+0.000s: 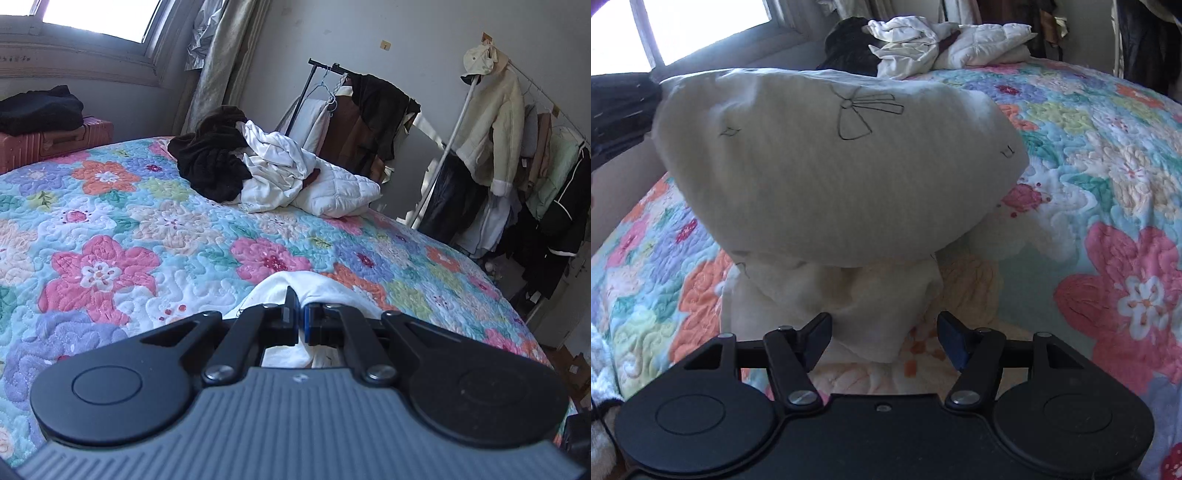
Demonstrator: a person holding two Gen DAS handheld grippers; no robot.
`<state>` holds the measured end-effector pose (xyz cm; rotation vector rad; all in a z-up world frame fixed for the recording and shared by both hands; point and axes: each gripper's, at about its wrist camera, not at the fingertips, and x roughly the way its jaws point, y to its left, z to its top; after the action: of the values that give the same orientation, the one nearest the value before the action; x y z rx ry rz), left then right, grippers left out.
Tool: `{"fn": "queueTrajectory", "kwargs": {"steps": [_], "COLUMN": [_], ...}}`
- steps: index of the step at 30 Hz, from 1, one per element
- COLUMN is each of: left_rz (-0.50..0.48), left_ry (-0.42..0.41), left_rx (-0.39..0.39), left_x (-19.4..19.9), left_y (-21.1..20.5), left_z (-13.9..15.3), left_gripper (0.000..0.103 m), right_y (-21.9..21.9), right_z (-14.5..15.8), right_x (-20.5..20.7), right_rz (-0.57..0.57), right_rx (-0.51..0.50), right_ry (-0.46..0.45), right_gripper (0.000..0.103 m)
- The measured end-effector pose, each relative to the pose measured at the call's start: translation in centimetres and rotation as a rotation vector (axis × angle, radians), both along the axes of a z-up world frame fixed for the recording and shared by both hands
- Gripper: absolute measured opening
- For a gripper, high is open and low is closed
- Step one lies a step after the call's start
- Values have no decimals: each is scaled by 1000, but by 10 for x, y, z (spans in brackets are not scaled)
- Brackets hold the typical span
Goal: Fold clothes
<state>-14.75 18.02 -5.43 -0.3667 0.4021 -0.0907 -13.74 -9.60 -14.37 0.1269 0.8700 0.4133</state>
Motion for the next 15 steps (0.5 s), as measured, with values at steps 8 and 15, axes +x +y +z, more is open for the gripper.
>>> {"fn": "queueTrajectory", "kwargs": {"steps": [8,15], "left_rz": [126,25], "left_ry": [-118,-148], "left_rx": [6,43], "left_x": [-18,-23], "left_y": [14,-3], "left_z": [19,33], "left_gripper": [2,2], "right_y": [-15,-39], "right_z": [53,144], "right_x": [3,6], "right_rz": [-48,-149], "right_rx": [-24,-219], "right_ry": [-261,-572], "right_gripper": [4,0]}}
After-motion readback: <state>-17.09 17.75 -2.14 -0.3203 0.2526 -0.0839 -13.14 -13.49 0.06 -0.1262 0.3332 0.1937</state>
